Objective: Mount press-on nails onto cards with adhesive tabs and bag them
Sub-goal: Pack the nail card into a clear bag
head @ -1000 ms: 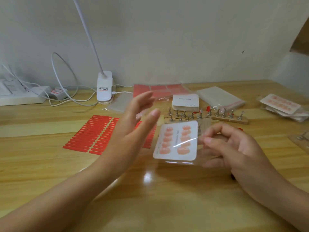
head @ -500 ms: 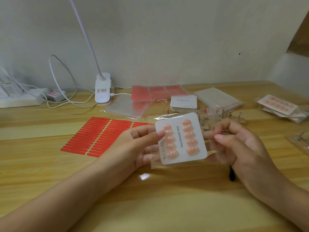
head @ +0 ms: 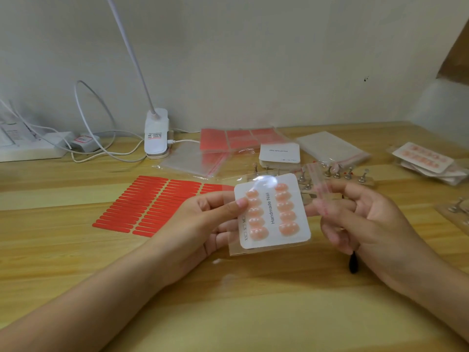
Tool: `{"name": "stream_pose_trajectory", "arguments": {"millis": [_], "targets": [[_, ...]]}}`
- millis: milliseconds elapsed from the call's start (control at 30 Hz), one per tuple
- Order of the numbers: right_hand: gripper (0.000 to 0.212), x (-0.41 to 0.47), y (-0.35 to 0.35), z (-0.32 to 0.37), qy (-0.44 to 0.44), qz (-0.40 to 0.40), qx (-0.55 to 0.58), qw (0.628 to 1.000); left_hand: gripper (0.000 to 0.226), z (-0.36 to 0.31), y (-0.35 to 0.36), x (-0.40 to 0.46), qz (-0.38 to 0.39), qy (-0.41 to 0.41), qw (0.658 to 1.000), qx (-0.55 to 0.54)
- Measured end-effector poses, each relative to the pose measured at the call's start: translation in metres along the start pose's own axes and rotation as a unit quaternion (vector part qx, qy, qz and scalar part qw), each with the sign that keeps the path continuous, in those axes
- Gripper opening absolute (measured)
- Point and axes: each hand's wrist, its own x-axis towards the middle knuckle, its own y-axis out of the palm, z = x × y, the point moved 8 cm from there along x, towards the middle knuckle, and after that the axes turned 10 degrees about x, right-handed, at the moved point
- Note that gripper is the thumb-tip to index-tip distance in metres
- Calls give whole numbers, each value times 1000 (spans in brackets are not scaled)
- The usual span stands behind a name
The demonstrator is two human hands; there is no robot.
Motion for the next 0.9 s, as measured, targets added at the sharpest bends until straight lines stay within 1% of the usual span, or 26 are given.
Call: {"name": "stream_pose_trajectory", "arguments": {"millis": [100,200,333,467,667,800,900], "targets": [[42,0,3,-3,19,17,-8,1000,23,0,1,-1,6,-3,1000,-1],[41,2,5,-4,22,18,-6,1000,21,0,2,-1,10,-6,1000,-2],[39,3,5,-3,13,9,-11,1000,23,2,5,-1,32,-10,999,13],[36,1,6,-3,8,4,-17,1000,25,2,8,-1,47,-9,999,6],[32,-1,7,0,-1,-15,-62,998,26,1,9,-2,45,-9,999,13],[36,-2,10,2,-7,-18,-97,995,27,2,7,-2,39,-9,999,20],[37,-2,12,2,-8,-16,-99,995,34,2,7,-1,39,-12,999,26]]}}
